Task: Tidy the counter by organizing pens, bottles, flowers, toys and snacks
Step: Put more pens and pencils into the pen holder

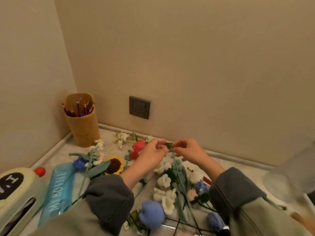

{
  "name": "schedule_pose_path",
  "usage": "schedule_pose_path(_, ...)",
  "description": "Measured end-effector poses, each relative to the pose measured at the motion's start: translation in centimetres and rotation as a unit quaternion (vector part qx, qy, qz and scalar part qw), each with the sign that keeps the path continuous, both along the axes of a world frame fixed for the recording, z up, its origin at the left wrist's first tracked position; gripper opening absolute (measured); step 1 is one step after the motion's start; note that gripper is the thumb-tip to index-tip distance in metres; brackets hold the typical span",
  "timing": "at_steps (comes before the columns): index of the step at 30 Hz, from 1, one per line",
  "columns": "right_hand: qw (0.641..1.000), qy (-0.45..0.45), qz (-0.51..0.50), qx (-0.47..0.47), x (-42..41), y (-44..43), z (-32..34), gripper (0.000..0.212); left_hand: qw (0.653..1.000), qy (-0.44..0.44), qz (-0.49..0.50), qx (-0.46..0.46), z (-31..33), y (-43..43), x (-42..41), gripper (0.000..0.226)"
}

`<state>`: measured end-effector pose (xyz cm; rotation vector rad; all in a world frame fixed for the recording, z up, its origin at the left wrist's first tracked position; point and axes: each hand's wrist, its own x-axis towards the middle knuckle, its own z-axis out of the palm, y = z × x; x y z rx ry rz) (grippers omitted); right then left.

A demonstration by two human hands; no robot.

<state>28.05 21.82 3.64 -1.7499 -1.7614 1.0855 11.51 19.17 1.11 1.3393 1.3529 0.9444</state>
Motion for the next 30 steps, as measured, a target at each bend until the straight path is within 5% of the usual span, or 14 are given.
schedule_pose_path(12,0.972,-0.226,0.028,-0.052,12.3,-1.4,-7.0,0.045,0.993,0.035,-0.088,-0.075,-5.4,-2.4,12.0,0.025)
schedule_pose_path(25,0.947,-0.292,0.119,-0.064,15.0,-2.4,-8.5,0.055,0.981,0.177,-0.063,-0.045,-8.8,-3.3,17.1,0.035)
schedule_pose_path(30,0.929,-0.341,0.133,-0.060,14.9,-2.5,-8.5,0.039,0.978,0.200,-0.052,-0.040,-8.9,-3.6,17.5,0.040)
